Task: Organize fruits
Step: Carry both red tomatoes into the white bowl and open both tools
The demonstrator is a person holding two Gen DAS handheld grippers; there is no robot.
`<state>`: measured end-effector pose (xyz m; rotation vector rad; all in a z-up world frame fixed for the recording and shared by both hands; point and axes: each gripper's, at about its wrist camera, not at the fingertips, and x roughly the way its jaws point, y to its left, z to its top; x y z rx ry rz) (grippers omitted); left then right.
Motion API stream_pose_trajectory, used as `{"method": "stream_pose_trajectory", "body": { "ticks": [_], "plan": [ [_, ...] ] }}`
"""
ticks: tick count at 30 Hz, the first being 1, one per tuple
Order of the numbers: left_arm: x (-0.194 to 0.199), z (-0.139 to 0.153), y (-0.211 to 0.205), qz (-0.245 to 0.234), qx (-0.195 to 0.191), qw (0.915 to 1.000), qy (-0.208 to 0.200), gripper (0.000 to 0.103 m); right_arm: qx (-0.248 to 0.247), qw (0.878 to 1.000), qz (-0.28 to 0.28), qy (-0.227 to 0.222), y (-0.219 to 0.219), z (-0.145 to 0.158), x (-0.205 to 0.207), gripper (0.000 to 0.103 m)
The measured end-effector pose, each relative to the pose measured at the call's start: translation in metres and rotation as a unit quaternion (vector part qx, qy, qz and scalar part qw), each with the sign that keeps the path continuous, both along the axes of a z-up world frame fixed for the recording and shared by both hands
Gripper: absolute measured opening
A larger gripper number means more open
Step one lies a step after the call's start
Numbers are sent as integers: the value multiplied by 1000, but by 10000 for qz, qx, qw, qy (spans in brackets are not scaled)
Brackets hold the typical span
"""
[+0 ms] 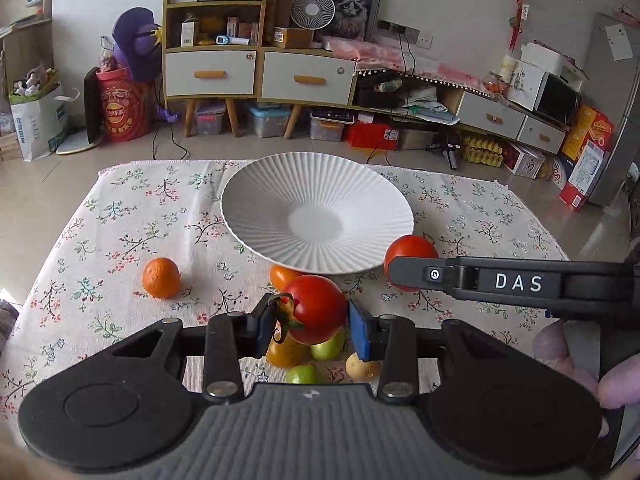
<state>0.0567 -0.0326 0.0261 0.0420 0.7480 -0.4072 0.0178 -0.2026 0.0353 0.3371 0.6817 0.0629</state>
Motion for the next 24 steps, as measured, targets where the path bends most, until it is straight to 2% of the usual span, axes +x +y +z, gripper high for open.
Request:
{"method": "stream_pose_trajectory", "body": {
  "ticks": [4,9,12,18,24],
  "plan": [
    [20,-2,-12,-178,149,9995,-221,34,-158,9999,-20,26,-4,-1,14,36],
    [48,-10,-21,-243,174,9992,-270,34,-159,9998,-96,25,-17,-2,34,36],
    [61,-17,-26,-251,223,9990,-290,34,-331,9994,-68,61,-20,-4,46,36],
    [77,-32,-39,-293,432,9978,-401,34,-764,9969,32,187,-19,-12,59,36],
    [87,-44,-48,-316,697,9962,-420,34,-817,9964,55,211,-23,-14,64,36]
  ]
}}
